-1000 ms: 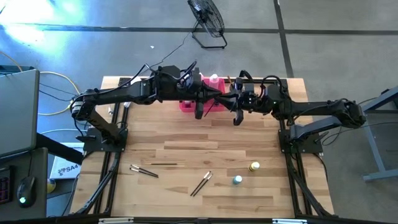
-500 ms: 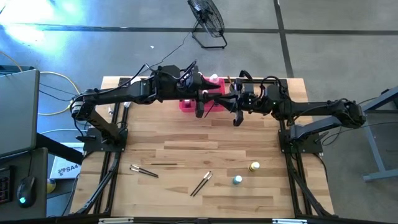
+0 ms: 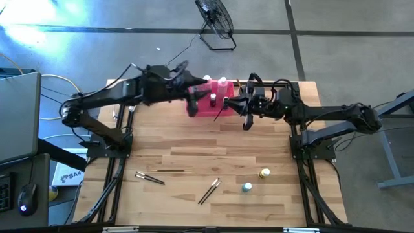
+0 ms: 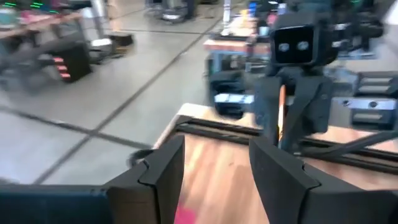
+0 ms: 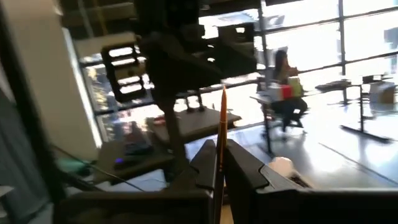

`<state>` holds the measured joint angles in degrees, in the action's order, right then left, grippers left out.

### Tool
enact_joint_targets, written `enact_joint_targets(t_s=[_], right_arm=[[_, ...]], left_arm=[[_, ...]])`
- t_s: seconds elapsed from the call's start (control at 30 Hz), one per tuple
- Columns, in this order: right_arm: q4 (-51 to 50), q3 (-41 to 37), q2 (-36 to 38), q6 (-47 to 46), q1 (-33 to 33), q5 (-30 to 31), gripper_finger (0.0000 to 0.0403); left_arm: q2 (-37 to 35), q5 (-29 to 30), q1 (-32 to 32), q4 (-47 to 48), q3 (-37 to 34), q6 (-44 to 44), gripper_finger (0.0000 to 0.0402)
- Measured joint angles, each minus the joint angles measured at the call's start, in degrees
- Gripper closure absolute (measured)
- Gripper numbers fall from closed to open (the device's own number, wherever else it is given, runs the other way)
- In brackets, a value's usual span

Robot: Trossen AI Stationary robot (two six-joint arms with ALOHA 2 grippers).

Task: Pick & Place Paint Supplies
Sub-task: Put the orange paintbrush into the white cup

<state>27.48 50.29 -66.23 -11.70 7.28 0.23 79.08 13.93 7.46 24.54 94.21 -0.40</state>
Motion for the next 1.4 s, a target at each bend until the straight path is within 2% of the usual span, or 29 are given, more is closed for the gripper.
enact_joint_targets(t_s=[0.07,0.17,0.4,0.5,0.7,0.87,1.2,1.4], right_arm=[[-3.09,0.01,1.4,1.7,0.01,3.07,0.0397],[-8.63,0.01,3.9,3.58,0.01,8.52,0.0397],[-17.64,0.01,9.32,5.77,1.72,20.7,0.0397],[-21.05,0.01,10.11,3.32,5.36,20.22,0.0397],[-24.19,-0.7,9.69,0.9,15.39,13.32,0.0397],[-21.53,-5.84,9.06,-2.34,21.98,9.89,0.0397],[-9.99,-16.43,7.74,-1.48,28.24,14.94,0.0398],[-3.08,-18.84,3.45,-1.6,29.95,16.16,0.0398]], left_arm=[[-2.74,1.99,0.03,0.0,-2.38,0.09,0.0224],[-7.3,2.34,0.07,-5.25,-8.51,0.19,0.0224],[-20.07,2.3,0.04,-21.6,-29.45,1.22,0.0224],[-25.45,2.3,0.04,-27.26,-38.14,0.5,0.0224],[-35.31,2.25,0.02,-32.41,-49.94,-3.53,0.0224],[-40.88,1.21,0.02,-31.76,-53.38,-7.31,0.0224],[-42.66,0.61,0.02,-31.44,-54.57,-7.4,0.0224],[-41.67,0.61,0.02,-31.41,-54.57,-7.41,0.0224]])
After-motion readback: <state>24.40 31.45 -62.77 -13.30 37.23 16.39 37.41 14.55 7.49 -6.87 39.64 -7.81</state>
